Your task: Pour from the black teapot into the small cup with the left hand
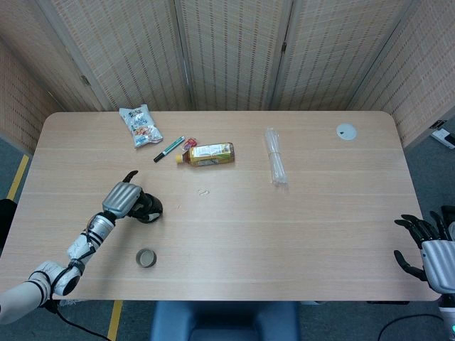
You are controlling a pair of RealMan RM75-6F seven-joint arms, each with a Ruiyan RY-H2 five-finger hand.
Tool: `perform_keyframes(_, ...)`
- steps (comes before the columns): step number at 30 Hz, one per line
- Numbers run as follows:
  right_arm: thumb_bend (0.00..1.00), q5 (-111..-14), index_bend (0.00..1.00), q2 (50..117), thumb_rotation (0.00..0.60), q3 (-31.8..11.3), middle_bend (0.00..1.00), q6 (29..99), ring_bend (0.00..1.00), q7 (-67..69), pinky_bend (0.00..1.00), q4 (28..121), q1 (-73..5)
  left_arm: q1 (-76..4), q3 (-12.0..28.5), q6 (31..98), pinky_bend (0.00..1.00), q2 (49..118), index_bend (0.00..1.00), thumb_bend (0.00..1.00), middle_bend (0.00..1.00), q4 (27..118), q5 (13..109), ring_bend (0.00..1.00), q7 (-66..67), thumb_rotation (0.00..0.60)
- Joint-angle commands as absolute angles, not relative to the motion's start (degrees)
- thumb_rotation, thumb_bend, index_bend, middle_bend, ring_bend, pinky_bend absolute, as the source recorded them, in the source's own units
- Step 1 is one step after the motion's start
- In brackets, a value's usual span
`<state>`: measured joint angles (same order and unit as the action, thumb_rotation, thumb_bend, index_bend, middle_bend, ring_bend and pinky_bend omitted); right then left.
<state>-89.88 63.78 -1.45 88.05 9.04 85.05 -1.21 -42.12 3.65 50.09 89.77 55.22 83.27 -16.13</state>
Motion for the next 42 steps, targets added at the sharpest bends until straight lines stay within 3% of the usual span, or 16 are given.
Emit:
perform_keyframes(1, 0.35, -89.91, 0.24, 63.70, 0.600, -1.47, 0.23, 88.09, 0.22, 8.92, 0.00, 85.20, -1.22, -42.08, 3.82, 49.89, 0.00, 89.45, 0.99, 0.19, 1.00, 55.45, 82.82, 0.89, -15.95, 0.314)
perform_keyframes(6, 0.35, -90.01, 0.24, 63.61, 0.600, -1.50, 0.23, 88.09, 0.22, 8.70, 0.00, 85.46, -1.31, -41.46, 4.69, 50.87, 0.03, 88.53, 1.00, 0.19, 1.00, 57.18, 81.61, 0.89, -15.41, 0.316)
perform_keyframes(11, 0.35, -90.24, 0.24, 63.57, 0.600, -1.43, 0.23, 87.77, 0.22, 8.78, 0.00, 85.56, -1.56, -40.47, 6.21, 52.68, 0.20, 88.36, 1.00, 0.20, 1.00, 58.18, 79.58, 0.91, -13.80, 0.313)
perform_keyframes(26, 0.35, -90.97, 0.24, 63.34, 0.600, -1.10, 0.23, 88.90, 0.23, 10.01, 0.00, 85.03, -1.11, -38.85, 8.36, 55.68, 0.47, 87.84, 1.00, 0.25, 1.00, 61.59, 76.38, 0.95, -8.25, 0.313)
perform_keyframes(32, 0.35, -91.07, 0.24, 63.39, 0.600, -0.97, 0.23, 89.59, 0.23, 10.29, 0.00, 84.76, -0.66, -38.38, 8.43, 56.61, 0.50, 87.61, 1.00, 0.29, 1.00, 62.08, 76.41, 0.95, -7.32, 0.319)
perform_keyframes(42, 0.35, -91.57, 0.24, 63.59, 0.600, -0.98, 0.23, 89.57, 0.23, 10.43, 0.00, 84.55, -0.91, -36.51, 7.74, 60.45, 0.50, 85.31, 1.00, 0.36, 1.00, 63.88, 78.31, 0.95, -6.47, 0.397)
